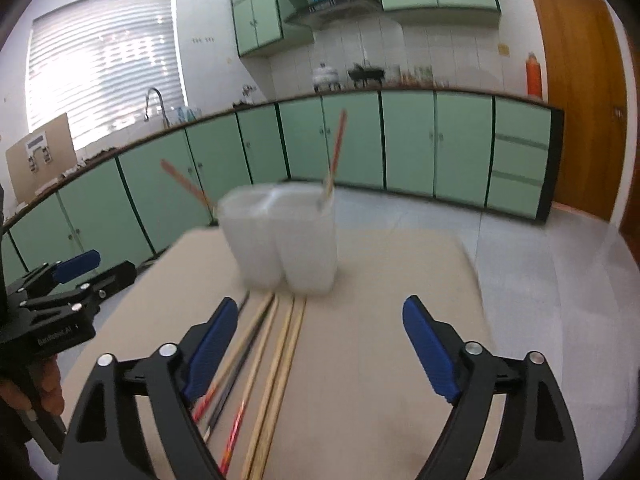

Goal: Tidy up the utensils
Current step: 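Withdraw both open grippers back over the remaining chopsticks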

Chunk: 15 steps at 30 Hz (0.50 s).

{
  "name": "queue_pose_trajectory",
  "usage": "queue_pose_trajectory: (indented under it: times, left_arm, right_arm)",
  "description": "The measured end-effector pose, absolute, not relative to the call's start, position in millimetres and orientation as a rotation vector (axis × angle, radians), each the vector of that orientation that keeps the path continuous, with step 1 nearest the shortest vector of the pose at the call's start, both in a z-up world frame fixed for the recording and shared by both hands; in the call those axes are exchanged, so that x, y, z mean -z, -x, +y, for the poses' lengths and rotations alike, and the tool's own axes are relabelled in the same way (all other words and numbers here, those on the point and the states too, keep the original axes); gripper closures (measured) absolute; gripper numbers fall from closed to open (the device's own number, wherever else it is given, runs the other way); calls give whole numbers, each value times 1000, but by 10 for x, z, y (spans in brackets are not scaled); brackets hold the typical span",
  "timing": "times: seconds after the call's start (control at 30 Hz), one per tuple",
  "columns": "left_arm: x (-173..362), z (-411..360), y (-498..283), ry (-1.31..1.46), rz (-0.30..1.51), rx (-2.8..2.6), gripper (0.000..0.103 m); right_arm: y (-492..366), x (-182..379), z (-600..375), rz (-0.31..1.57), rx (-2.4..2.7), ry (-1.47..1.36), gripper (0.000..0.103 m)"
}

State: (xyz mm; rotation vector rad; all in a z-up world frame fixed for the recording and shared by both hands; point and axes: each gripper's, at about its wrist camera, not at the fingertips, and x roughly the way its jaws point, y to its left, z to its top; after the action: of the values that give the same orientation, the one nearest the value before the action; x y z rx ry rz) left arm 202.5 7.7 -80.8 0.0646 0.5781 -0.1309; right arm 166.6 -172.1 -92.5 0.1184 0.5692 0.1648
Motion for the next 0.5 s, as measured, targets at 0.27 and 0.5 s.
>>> queue_pose_trajectory:
  times: [0.27, 0.5]
  left_arm:
    - [1333, 178, -1797, -121, 693, 126, 22]
    - [1549, 216, -1629, -99, 742, 119, 23]
  right_arm:
    - [-1337, 1430, -1594, 665, -154, -91, 19]
    - [-1190, 1596, -1494, 704, -156, -77, 32]
